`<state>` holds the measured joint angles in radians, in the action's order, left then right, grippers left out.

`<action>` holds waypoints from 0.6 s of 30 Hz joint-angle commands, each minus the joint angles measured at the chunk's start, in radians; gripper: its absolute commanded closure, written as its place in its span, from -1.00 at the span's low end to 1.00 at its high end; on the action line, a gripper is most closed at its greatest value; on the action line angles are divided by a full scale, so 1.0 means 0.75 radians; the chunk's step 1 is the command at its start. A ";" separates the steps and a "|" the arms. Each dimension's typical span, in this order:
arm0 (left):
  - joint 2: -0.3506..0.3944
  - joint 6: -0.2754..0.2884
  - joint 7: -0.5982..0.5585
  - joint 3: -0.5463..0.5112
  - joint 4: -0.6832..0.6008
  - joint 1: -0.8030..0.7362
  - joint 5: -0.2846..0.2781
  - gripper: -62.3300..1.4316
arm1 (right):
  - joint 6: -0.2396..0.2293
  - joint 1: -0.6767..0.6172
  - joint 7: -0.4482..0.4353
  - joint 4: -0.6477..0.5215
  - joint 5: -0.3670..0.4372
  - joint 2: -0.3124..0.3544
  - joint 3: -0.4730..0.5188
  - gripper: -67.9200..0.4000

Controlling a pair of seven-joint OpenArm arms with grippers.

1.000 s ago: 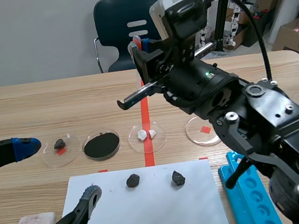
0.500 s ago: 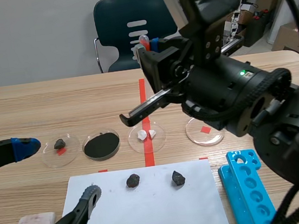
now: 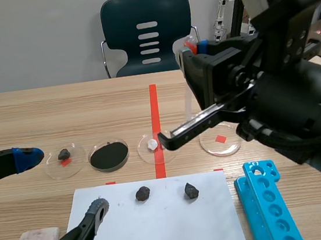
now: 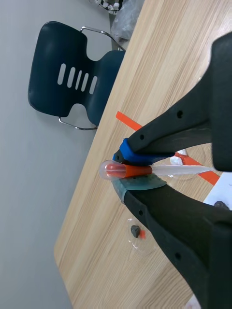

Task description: Squeeze the dropper onto the mineral

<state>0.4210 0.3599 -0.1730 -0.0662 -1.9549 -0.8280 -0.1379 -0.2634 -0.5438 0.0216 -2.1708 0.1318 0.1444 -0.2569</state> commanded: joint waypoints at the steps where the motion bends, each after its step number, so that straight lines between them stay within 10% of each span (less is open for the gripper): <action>1: -0.003 -0.004 -0.023 -0.005 -0.013 0.000 -0.008 -1.00 | 0.002 -0.017 -0.015 -0.042 0.014 0.004 0.005 0.96; 18: -0.003 -0.004 -0.023 -0.005 -0.013 0.000 -0.008 -1.00 | 0.002 -0.062 -0.017 -0.060 0.013 0.004 0.005 0.96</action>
<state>0.4210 0.3599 -0.1730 -0.0662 -1.9549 -0.8280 -0.1379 -0.2661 -0.5964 0.0250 -2.2044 0.1318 0.1444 -0.2565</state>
